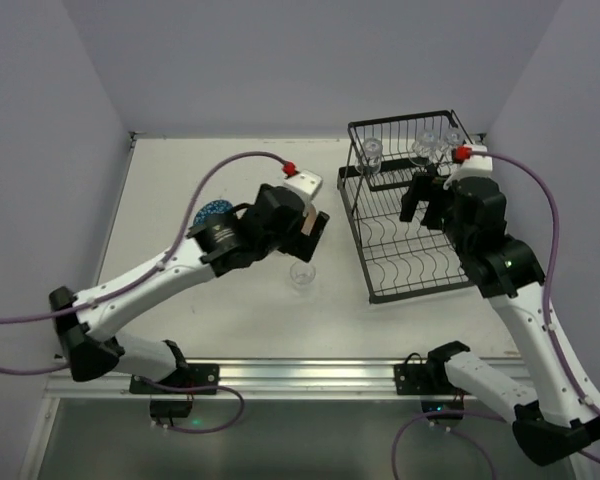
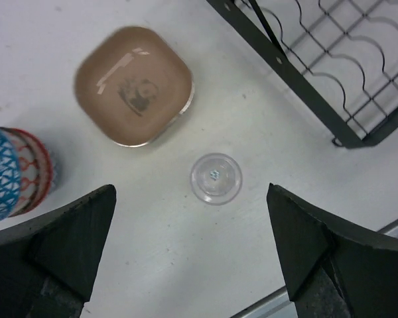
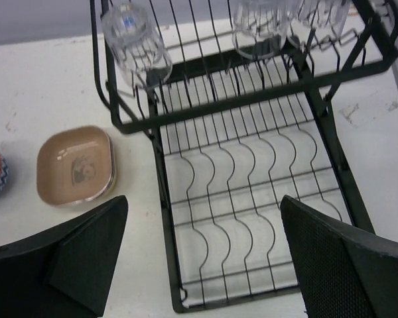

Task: Unload the mixed dishes from the dish rack

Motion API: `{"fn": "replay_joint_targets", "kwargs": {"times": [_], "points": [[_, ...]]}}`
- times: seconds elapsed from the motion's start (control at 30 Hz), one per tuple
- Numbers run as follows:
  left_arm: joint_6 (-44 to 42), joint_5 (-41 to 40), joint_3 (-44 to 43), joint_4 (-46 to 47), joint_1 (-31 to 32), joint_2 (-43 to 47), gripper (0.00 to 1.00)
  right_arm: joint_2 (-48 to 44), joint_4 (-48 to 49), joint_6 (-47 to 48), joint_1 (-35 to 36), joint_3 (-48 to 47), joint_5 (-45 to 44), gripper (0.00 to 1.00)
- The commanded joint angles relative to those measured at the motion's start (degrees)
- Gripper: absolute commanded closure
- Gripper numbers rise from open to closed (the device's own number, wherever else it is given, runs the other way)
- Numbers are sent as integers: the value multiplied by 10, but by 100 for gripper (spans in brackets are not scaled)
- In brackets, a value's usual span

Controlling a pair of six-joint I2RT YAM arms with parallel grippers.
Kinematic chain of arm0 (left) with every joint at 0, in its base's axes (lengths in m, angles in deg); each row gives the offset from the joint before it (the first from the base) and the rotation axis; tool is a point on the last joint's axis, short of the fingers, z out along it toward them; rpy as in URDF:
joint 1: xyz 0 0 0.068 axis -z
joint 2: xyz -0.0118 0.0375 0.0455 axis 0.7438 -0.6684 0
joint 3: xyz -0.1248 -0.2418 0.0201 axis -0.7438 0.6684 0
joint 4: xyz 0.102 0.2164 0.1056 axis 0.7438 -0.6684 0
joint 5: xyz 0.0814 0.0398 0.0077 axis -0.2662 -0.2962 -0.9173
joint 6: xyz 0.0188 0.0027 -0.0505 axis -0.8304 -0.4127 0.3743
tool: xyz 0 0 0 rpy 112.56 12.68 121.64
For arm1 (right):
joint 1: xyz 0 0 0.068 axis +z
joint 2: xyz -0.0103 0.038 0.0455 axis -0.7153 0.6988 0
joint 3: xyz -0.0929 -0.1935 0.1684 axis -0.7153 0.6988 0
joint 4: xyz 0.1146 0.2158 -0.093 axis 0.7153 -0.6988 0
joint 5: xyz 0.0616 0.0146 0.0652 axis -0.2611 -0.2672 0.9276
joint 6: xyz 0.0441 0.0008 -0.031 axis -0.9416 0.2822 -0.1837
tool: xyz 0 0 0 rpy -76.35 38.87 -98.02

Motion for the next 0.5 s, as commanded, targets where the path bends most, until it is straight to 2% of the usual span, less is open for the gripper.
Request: {"fn": "replay_joint_targets", "kwargs": {"times": [0.0,0.1,0.2,0.33,0.47], "points": [[49,-120,55,51,-27,106,0,75,70,4,-3,-69,-45,1],[60,-144,119,49,-54,179,0,151,62,26,-25,-136,-38,1],[66,-142,169,24,-64,223,0,227,40,24,-72,-214,38,5],[60,-135,234,3,-64,274,0,321,28,17,-107,-321,-4,11],[57,-130,314,65,-64,317,0,424,1,46,-120,-413,-18,15]]}}
